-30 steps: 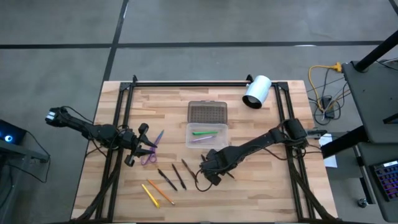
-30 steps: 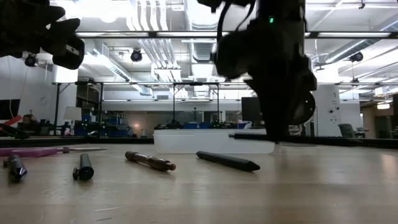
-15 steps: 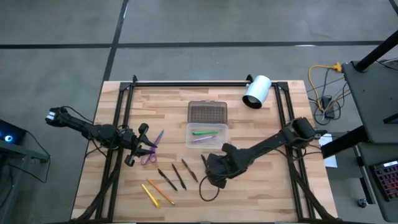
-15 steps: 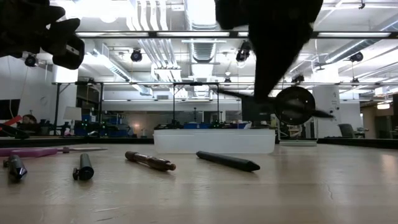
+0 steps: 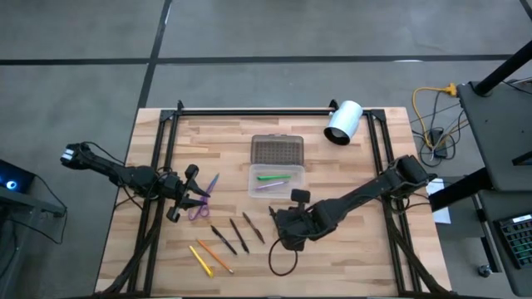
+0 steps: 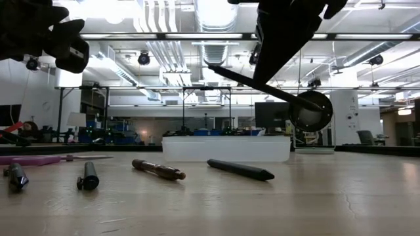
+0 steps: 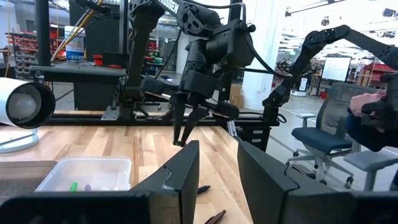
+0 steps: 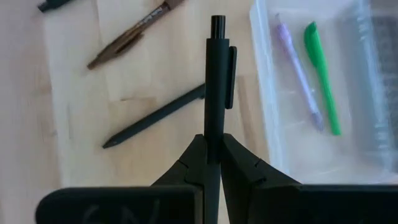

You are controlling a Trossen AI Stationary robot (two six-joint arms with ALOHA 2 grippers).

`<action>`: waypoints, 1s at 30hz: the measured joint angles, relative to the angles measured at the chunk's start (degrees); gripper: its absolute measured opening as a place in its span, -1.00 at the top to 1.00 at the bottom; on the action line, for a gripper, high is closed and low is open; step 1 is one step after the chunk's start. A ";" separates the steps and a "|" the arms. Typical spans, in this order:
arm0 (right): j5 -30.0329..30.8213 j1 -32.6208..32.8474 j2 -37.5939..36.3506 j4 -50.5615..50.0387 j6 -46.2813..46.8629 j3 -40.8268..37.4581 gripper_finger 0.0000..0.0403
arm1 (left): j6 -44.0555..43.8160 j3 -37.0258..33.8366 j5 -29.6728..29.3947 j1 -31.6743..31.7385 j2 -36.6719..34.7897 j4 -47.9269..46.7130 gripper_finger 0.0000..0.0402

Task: Pick & place school supplies into a supply box
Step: Put the black pen into the white and black supply box

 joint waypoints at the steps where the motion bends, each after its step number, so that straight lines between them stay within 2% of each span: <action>1: 0.46 -0.04 0.00 -0.02 -0.97 -0.01 0.94 | 0.01 -0.01 0.01 -0.01 0.01 -0.02 0.52; 12: 4.69 -4.36 0.09 0.30 -12.57 -0.01 0.94 | 0.02 0.00 0.00 -0.02 0.01 -0.01 0.52; 19: 6.42 -7.99 0.11 6.30 -22.39 -0.01 0.94 | 0.00 -0.02 0.01 0.00 0.01 0.00 0.52; 30: 6.22 -12.95 0.11 12.67 -30.10 -3.50 0.94 | 0.01 -0.01 0.01 -0.01 0.01 -0.01 0.52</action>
